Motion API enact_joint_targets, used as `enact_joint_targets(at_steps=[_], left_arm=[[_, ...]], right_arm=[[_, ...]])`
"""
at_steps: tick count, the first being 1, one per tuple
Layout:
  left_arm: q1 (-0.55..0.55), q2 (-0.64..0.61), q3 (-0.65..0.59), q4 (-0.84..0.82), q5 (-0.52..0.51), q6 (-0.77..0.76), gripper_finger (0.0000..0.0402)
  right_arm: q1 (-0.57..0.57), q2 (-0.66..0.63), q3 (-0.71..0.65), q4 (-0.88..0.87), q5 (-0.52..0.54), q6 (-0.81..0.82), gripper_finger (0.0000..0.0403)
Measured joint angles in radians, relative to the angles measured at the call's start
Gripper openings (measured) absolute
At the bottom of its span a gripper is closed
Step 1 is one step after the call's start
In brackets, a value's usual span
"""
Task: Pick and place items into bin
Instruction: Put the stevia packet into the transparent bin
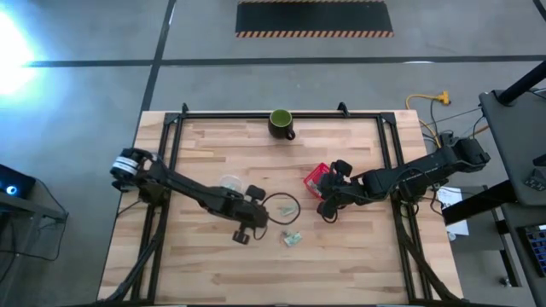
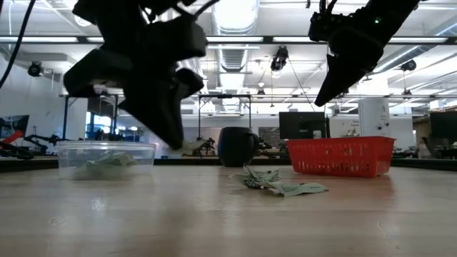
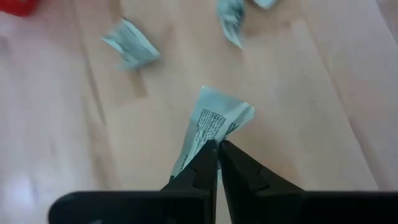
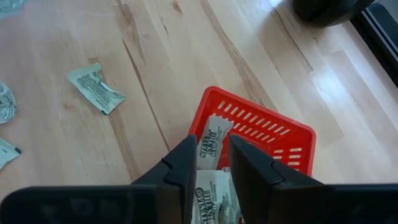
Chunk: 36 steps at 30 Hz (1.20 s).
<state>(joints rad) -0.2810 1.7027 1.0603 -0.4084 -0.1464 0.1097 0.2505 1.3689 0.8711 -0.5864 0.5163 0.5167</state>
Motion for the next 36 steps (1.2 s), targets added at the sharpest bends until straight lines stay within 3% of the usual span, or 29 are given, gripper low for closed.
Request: enact_joint_targets(at_steps=[7, 13, 18, 28, 36], left_arm=[[0.003, -0.067, 0.018, -0.025, -0.099, 0.0, 0.0001], [0.015, -0.158, 0.028, -0.127, -0.246, -0.046, 0.0001], [0.039, -0.234, 0.027, -0.234, -0.306, -0.103, 0.0001], [0.089, -0.292, 0.012, -0.517, -0.308, -0.254, 0.0001], [0.094, -0.291, -0.041, -0.521, -0.267, -0.334, 0.0001]], right_arm=[[0.0, 0.0, 0.0, 0.0, 0.0, 0.0, 0.0089], [0.0, 0.0, -0.002, 0.0, 0.0, 0.0, 0.0083], [0.0, 0.0, -0.002, 0.0, 0.0, -0.002, 0.0076], [0.0, 0.0, -0.002, 0.001, 0.0, -0.005, 0.0073], [0.0, 0.0, -0.002, 0.002, 0.001, -0.005, 0.0073]])
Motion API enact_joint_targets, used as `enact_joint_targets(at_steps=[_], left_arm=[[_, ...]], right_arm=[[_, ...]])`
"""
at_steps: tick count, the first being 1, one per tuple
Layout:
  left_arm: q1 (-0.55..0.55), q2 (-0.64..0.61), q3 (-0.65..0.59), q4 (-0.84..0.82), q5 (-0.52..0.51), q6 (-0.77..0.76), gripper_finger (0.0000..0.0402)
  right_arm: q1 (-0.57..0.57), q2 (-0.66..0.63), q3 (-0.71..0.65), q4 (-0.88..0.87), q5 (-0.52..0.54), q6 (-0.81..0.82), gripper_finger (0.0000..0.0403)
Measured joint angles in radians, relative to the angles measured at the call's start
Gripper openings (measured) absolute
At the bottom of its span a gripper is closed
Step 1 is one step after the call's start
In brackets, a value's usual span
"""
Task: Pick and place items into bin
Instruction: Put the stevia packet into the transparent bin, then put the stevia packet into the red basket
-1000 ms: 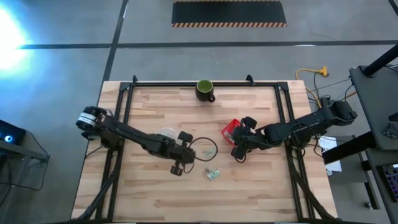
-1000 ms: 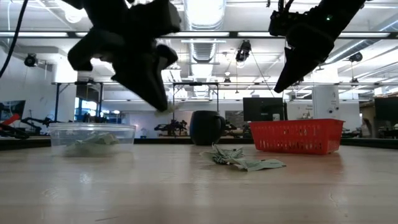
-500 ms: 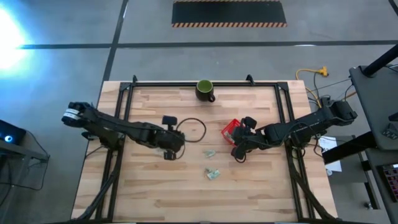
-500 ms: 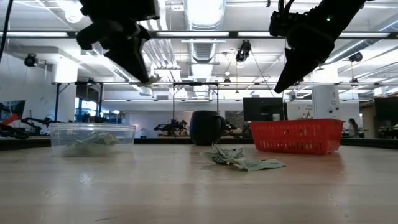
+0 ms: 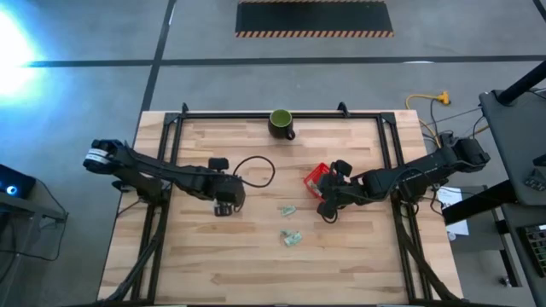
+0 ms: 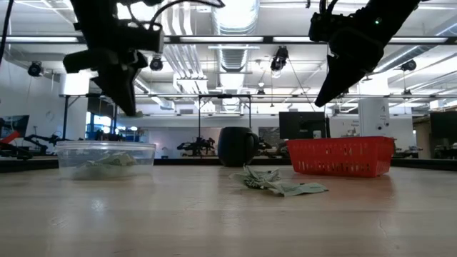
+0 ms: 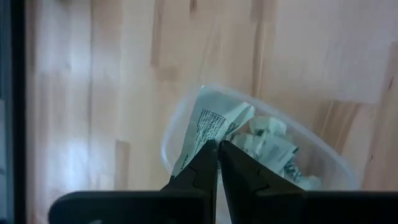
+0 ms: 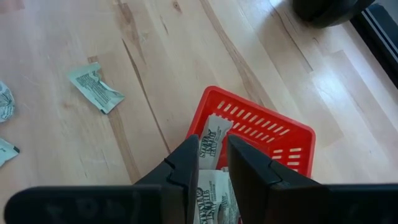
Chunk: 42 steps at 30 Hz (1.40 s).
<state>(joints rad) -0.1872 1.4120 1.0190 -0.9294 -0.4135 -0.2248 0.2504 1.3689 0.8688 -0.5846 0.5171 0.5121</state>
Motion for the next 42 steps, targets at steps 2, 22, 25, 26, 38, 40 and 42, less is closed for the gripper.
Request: enact_joint_targets(at_steps=[2, 22, 25, 26, 38, 40, 42], left_arm=[[0.002, 0.002, -0.018, -0.001, 0.013, -0.026, 0.0001], [0.003, 0.005, -0.075, 0.058, 0.069, -0.023, 0.0002], [0.003, 0.005, -0.077, 0.059, 0.069, -0.023, 0.0002], [0.003, 0.005, -0.077, 0.061, 0.068, -0.023, 0.0002], [0.003, 0.006, -0.077, 0.065, 0.068, -0.042, 0.0096], [0.003, 0.006, -0.076, 0.064, 0.068, -0.068, 0.0105], [0.003, 0.006, -0.073, 0.06, 0.068, -0.101, 0.011]], right_arm=[[0.0, 0.0, 0.0, 0.0, 0.0, 0.0, 0.0073], [0.0, 0.0, 0.0, 0.038, 0.0, 0.003, 0.0073], [0.0, 0.0, 0.0, 0.046, 0.0, 0.003, 0.0073], [0.0, 0.0, 0.0, 0.046, 0.0, 0.001, 0.0073], [0.0, 0.0, 0.0, 0.146, -0.072, -0.033, 0.0073], [0.0, 0.0, -0.006, 0.246, -0.174, -0.112, 0.0073], [0.0, 0.012, -0.011, 0.344, -0.273, -0.19, 0.0073]])
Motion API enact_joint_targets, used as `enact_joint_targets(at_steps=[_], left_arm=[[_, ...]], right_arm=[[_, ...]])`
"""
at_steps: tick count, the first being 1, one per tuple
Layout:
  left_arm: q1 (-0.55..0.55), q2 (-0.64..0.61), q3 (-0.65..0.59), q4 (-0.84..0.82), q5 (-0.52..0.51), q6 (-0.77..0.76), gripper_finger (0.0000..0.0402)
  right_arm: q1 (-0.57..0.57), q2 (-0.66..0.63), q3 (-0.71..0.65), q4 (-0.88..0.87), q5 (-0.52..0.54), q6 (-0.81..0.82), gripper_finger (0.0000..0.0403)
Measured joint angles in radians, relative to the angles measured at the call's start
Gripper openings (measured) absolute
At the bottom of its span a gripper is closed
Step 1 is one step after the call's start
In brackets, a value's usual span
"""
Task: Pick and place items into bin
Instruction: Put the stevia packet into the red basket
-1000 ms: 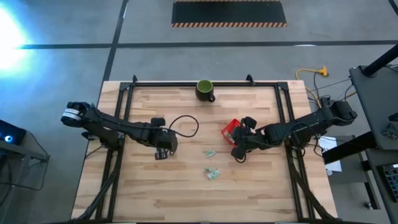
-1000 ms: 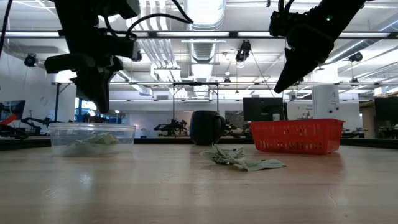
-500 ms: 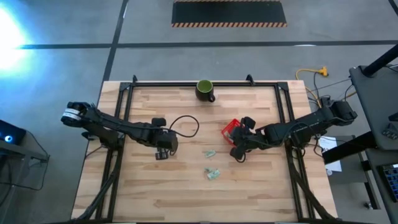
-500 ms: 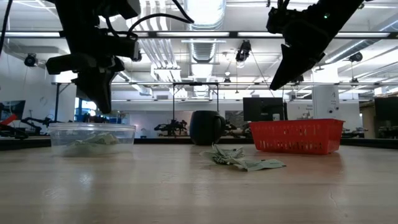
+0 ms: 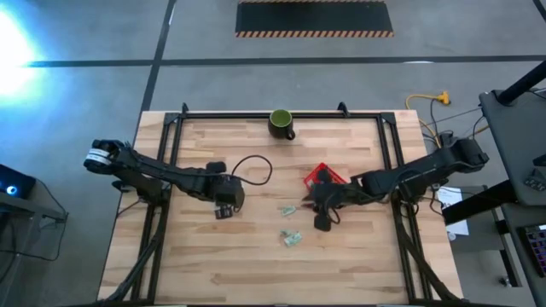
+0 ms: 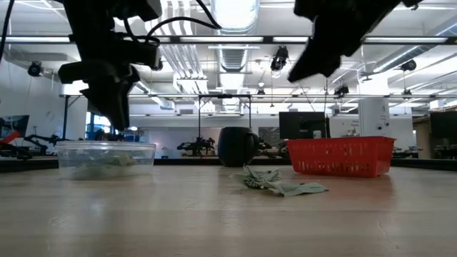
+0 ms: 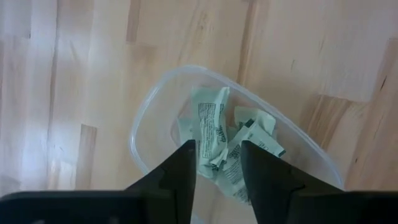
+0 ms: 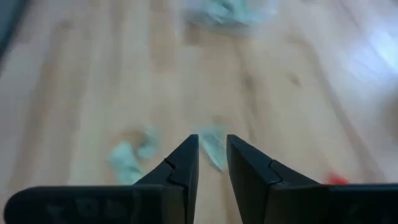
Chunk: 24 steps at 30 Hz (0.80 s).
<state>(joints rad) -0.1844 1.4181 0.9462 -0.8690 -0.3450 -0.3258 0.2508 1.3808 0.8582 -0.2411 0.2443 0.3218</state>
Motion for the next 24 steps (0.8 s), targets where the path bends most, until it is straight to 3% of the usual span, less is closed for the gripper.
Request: enact_joint_targets(at_steps=[4, 12, 24], left_arm=[[-0.001, -0.003, 0.007, -0.003, 0.007, -0.07, 0.0111], [-0.011, -0.032, 0.035, 0.001, 0.063, -0.161, 0.0112], [-0.046, -0.119, 0.042, 0.228, 0.071, -0.195, 0.0112]], right_arm=[[0.0, 0.05, 0.0, 0.106, -0.054, -0.043, 0.0073], [-0.001, 0.175, 0.02, 0.145, -0.114, -0.046, 0.0079], [-0.022, 0.335, 0.075, 0.199, -0.122, -0.046, 0.0162]])
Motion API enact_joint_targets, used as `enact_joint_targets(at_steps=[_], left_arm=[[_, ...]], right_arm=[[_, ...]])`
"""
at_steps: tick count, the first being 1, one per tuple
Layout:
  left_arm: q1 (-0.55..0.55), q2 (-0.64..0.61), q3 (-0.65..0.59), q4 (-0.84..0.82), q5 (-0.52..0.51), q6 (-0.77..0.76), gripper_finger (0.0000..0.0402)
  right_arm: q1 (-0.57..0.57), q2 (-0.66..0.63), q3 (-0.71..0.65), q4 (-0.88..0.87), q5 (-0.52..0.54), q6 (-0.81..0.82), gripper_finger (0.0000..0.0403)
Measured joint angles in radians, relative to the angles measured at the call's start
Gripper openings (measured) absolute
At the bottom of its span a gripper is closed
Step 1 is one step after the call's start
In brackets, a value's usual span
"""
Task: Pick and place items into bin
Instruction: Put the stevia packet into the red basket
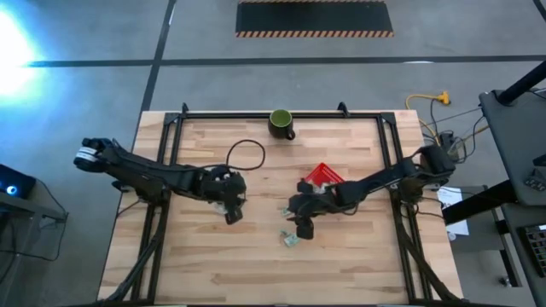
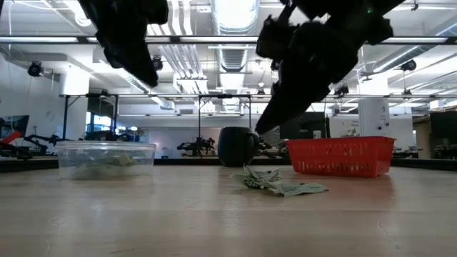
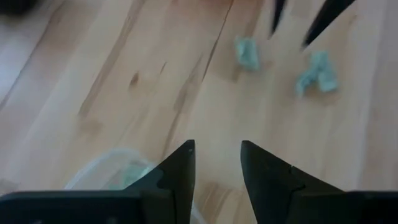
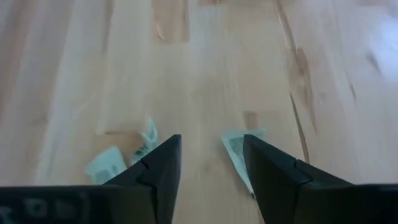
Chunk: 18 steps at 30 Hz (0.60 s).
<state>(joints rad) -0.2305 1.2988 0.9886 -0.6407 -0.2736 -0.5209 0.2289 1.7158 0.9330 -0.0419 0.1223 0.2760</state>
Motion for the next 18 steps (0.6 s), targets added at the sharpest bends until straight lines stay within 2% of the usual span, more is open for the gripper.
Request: enact_joint_targets(at_steps=[6, 18], left_arm=[[-0.014, -0.012, 0.0, 0.126, -0.001, 0.003, 0.0112], [-0.026, -0.009, -0.014, 0.137, -0.003, 0.002, 0.0112]], right_arm=[[-0.021, 0.082, 0.04, -0.009, 0.0, 0.0, 0.0177], [-0.054, 0.165, 0.131, -0.12, 0.037, -0.048, 0.0181]])
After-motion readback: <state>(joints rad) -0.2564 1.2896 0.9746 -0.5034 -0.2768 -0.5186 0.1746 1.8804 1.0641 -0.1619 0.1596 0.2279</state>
